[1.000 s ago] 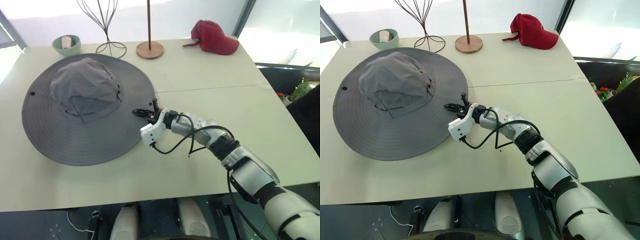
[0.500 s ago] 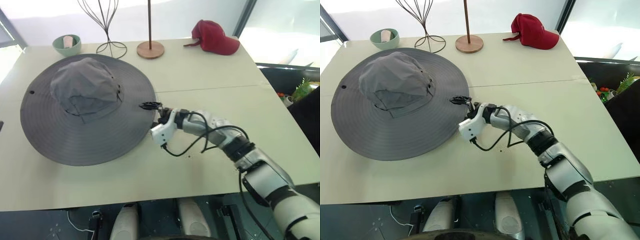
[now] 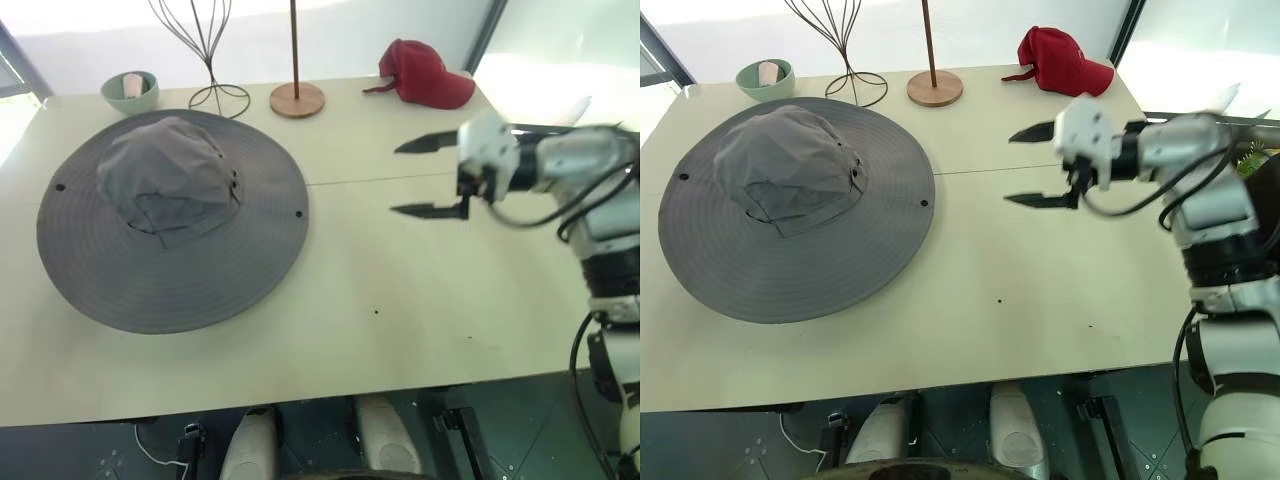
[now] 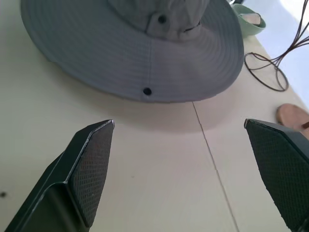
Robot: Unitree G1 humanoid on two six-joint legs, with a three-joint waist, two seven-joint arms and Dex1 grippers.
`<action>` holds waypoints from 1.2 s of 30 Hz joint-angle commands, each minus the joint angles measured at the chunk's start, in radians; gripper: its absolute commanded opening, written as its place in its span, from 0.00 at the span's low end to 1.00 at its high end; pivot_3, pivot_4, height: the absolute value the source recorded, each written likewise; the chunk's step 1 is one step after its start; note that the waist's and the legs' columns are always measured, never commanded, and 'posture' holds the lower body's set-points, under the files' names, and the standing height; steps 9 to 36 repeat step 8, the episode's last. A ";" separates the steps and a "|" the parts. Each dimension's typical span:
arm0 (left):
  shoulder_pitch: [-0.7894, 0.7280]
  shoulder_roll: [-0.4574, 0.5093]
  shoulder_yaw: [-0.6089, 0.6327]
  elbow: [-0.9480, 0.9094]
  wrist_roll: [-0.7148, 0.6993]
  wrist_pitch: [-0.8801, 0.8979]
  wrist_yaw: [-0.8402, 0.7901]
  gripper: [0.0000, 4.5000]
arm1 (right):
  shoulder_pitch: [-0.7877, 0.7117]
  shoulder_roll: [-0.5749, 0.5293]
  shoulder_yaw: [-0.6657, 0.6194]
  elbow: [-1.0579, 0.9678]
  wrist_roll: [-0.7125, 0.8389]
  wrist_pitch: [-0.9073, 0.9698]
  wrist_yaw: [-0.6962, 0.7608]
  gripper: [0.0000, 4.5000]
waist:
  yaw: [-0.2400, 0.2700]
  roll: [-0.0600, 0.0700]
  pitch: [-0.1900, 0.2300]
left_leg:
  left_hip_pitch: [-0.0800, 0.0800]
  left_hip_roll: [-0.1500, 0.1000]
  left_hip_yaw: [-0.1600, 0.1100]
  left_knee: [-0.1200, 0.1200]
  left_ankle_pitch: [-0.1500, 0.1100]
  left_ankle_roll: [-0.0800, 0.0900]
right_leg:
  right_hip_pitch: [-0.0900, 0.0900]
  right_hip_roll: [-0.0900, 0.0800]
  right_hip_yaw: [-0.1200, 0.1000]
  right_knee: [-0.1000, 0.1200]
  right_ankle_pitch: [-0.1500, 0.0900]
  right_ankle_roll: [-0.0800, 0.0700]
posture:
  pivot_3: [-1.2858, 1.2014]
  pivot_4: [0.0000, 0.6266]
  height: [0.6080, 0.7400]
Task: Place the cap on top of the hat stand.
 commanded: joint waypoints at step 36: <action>0.049 0.003 0.064 0.026 0.035 -0.046 -0.049 1.00 | -0.205 -0.009 -0.010 0.306 -0.030 0.107 0.232 0.98 | 0.004 0.001 0.000 | -0.001 0.000 0.001 0.000 0.000 0.000 | -0.001 -0.001 0.000 0.000 0.000 0.000 | 0.52 0.24 1.00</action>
